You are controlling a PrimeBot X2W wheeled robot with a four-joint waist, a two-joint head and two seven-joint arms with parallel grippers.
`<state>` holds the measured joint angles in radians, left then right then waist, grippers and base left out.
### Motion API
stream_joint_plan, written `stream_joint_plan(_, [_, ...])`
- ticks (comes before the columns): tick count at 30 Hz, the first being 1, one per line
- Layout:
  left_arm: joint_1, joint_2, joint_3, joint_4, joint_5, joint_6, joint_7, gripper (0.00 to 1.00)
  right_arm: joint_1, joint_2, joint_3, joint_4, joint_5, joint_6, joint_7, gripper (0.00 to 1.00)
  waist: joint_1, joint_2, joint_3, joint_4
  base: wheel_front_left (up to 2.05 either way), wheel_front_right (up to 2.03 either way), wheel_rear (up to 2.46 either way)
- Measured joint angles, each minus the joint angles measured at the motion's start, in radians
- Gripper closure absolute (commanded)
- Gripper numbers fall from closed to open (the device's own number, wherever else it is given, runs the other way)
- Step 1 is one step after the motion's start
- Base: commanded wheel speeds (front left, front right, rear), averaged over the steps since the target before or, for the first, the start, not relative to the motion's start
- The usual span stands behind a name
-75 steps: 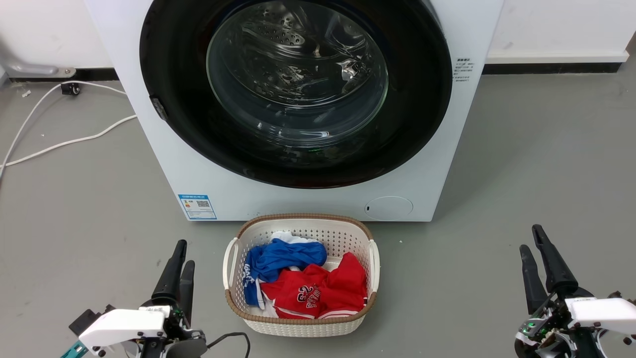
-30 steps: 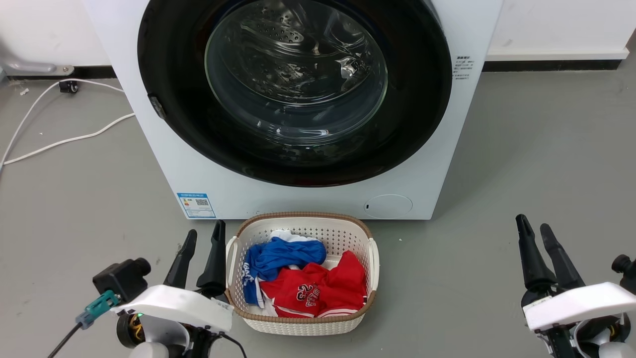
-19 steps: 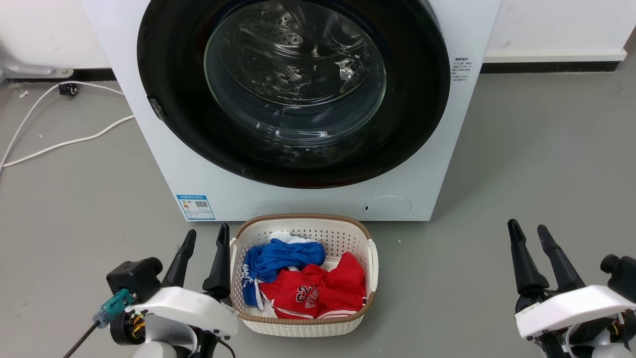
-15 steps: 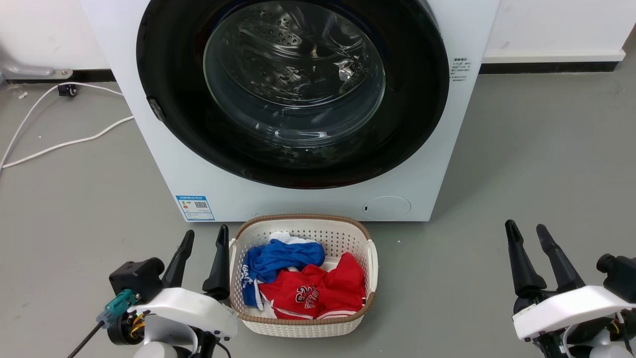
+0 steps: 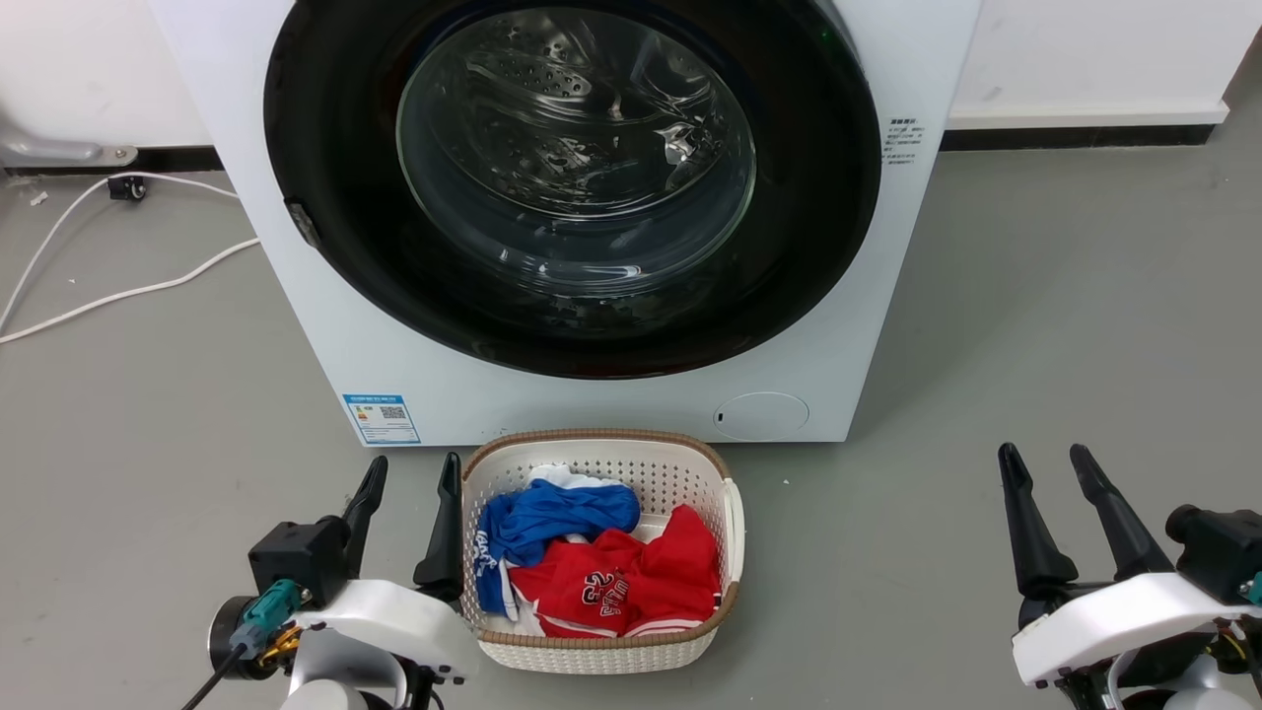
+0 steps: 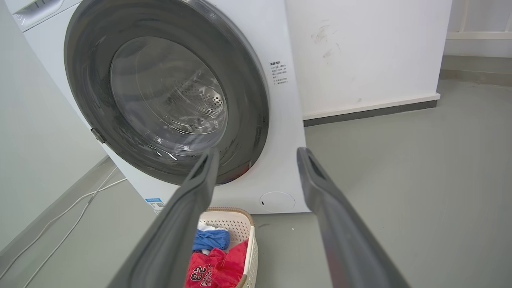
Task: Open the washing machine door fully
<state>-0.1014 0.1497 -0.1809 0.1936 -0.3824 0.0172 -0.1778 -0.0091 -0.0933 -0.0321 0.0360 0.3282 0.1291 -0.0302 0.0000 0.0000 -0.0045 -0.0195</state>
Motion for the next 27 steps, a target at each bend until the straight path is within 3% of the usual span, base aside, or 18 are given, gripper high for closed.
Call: stream_joint_plan(27, [-0.004, -0.017, 0.029, 0.042, 0.181, -0.031, -0.059, 0.0, 0.01, 0.012, 0.01, -0.009, -0.192, 0.0, -0.018, 0.0, 0.0, 0.0, -0.002, 0.004, 0.0, 0.0, 0.0])
